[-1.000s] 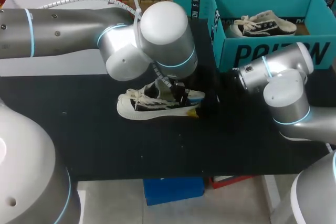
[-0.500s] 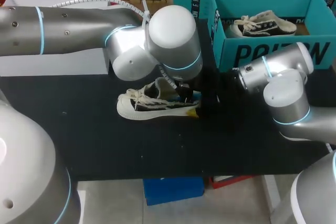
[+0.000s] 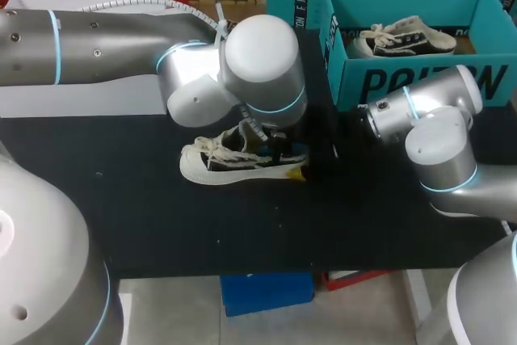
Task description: Take the shoe out of the shoebox, open the shoe tongue, remove and reinsert the insole, then place the shoe into the shoebox
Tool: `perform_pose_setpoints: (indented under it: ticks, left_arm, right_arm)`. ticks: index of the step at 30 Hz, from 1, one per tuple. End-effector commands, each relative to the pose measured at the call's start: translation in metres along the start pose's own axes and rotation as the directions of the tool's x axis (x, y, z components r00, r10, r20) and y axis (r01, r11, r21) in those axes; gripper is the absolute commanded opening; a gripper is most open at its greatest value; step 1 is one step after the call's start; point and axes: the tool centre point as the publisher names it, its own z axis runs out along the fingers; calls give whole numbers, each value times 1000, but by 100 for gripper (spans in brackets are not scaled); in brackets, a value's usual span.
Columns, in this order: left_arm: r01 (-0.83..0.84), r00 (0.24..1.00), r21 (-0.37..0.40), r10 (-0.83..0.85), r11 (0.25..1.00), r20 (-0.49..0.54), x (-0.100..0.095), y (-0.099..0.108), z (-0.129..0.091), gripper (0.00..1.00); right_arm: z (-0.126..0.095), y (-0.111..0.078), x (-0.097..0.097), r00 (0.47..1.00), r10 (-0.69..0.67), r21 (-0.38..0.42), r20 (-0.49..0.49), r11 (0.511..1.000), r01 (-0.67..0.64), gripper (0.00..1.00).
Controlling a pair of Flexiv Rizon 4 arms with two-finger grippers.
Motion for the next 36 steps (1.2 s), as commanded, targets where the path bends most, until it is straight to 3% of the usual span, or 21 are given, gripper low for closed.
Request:
perform_pose_setpoints:
  ticks: [1,2,3,4,14,21,27,36]
  left_arm:
    - [2,1000,4,-2,1000,5,2,3,-3,26]
    - [2,1000,5,-2,1000,5,2,3,-3,20]
    - [3,1000,5,-3,1000,5,2,3,-3,3]
    - [2,1000,5,-2,1000,5,3,3,-3,0]
    - [11,1000,10,-11,1000,-1,4,2,-3,0]
    - [37,999,102,-33,994,-42,0,5,-21,0]
    - [62,997,209,-48,976,-67,-6,-1,-51,0]
    - [68,996,364,-44,929,-75,-17,-30,-116,0]
  right_arm:
    - [3,-3,0,1000,2,2,-1,1000,-2,0]
    - [3,-3,0,1000,2,2,-1,1000,-2,0]
    - [3,-3,0,1000,2,2,-1,1000,-2,0]
    - [3,-3,0,1000,2,2,-1,1000,-2,0]
    - [3,-3,0,1000,2,2,-1,1000,-2,0]
    - [3,-3,0,1000,2,2,-1,1000,-2,0]
    - [3,-3,0,1000,2,2,-1,1000,-2,0]
    - [3,-3,0,1000,2,2,-1,1000,-2,0]
